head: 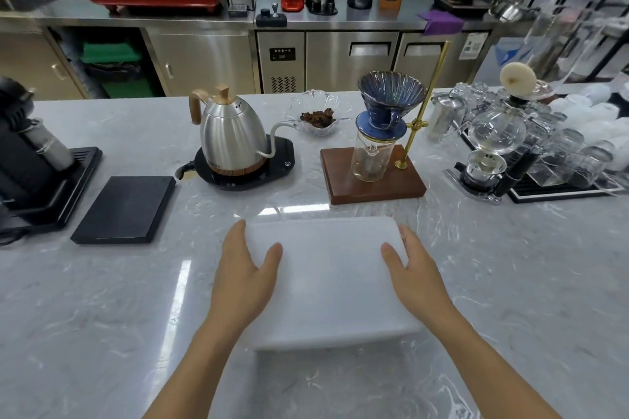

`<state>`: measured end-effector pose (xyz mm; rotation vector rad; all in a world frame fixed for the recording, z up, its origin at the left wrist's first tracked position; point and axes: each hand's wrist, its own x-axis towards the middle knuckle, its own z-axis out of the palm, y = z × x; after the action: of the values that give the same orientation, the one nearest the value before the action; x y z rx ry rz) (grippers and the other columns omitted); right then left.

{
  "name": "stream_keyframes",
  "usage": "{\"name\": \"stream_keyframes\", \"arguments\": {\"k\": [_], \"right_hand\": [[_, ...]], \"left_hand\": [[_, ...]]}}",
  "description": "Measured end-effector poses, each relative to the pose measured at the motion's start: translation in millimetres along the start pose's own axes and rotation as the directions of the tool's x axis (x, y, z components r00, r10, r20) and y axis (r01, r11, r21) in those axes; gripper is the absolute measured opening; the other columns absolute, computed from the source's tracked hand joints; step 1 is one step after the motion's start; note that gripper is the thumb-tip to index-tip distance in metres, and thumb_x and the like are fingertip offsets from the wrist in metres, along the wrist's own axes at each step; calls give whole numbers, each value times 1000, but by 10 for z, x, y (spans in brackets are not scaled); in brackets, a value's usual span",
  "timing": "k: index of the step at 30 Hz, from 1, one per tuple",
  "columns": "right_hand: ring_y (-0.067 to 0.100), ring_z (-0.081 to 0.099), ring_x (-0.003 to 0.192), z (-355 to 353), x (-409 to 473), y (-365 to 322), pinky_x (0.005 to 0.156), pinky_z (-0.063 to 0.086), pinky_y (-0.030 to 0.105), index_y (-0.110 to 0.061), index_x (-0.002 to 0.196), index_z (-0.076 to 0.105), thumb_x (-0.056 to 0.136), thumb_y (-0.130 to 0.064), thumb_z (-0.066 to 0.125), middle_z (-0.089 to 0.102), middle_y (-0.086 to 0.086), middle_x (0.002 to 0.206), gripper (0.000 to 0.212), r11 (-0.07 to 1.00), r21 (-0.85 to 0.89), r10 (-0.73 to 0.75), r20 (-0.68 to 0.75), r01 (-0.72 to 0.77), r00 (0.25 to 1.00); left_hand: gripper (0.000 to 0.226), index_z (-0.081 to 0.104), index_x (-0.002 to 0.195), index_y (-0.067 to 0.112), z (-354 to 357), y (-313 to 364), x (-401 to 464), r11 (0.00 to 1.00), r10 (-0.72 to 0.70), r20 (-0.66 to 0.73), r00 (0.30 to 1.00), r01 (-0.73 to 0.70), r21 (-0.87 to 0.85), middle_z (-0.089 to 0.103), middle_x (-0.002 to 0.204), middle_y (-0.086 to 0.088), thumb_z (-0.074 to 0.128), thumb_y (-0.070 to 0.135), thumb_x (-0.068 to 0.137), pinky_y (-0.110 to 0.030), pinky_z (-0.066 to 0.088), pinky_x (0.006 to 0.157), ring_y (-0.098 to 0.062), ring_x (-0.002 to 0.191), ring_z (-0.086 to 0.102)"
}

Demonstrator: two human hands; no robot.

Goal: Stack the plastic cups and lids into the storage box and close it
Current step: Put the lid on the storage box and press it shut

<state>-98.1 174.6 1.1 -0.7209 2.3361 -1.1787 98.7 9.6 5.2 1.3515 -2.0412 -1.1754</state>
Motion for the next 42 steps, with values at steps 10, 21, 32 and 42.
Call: {"name": "stream_keyframes", "arguments": {"k": [10,21,32,42], "right_hand": [[21,56,73,-17,11,10,67,44,35,-3,90,60,108,-30,36,63,10,80,40,990,126,57,7,-57,998],[33,63,96,-60,415,-220,89,50,43,-5,109,62,105,-21,37,66,18,103,30,984,134,112,41,-116,993],[25,67,71,-2,505,-93,56,55,26,11,98,65,105,-40,44,69,14,80,56,906,329,234,132,-265,963],[21,44,66,31,531,-126,57,34,31,-12,77,49,106,-33,41,44,10,70,37,971,209,106,52,-115,993]], "left_hand": [[35,58,130,35,16,-183,59,984,-87,14,996,88,-158,62,107,27,33,45,107,-16,38,74,4,99,58],[30,63,101,20,-46,5,324,942,-186,87,979,203,-266,68,108,-3,39,36,107,-30,49,71,-14,89,63],[44,71,92,12,17,-73,459,900,-258,97,961,275,-338,76,97,-16,48,48,103,-41,57,74,-30,84,71],[23,68,103,18,43,-82,439,993,-35,-89,995,25,-116,72,103,4,49,30,105,-27,47,74,-22,98,65]]}}
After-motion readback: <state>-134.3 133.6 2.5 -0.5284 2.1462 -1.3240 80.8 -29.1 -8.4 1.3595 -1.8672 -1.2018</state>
